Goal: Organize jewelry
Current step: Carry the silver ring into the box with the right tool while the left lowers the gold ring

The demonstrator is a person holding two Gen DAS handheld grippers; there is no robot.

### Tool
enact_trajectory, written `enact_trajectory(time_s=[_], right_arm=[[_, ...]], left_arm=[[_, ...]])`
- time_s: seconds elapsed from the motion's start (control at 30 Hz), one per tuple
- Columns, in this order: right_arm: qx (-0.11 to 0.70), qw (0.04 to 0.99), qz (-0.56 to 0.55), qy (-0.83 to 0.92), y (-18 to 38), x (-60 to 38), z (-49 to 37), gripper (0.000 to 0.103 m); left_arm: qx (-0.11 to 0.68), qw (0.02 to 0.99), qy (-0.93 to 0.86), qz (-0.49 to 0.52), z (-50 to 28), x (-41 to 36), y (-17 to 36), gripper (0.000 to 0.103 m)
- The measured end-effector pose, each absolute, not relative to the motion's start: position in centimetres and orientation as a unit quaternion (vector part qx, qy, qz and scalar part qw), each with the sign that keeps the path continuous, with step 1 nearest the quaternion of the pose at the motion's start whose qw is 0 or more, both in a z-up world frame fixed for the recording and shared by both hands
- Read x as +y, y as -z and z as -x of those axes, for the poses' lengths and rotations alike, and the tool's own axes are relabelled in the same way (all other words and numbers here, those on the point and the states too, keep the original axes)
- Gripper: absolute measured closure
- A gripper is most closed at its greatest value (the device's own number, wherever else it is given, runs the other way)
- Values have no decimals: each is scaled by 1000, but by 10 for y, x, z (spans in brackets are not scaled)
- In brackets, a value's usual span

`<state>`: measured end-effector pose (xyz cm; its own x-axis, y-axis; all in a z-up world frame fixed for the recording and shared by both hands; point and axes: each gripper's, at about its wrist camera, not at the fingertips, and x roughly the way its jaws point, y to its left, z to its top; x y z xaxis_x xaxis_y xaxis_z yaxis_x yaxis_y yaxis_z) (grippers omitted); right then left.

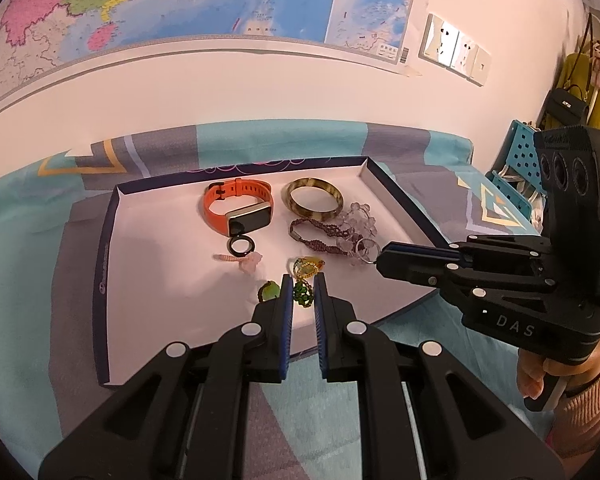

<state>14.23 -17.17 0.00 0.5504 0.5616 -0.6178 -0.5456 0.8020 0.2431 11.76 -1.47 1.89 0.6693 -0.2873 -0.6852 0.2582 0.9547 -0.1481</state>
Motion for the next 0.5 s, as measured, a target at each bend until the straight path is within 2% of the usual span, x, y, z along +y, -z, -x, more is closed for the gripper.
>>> enact_trajectory(time_s=[0.5], right_arm=[[359, 880, -11, -310, 1, -172, -152, 99]], left_arm=[[386, 911, 144, 14, -129, -17, -15, 92]])
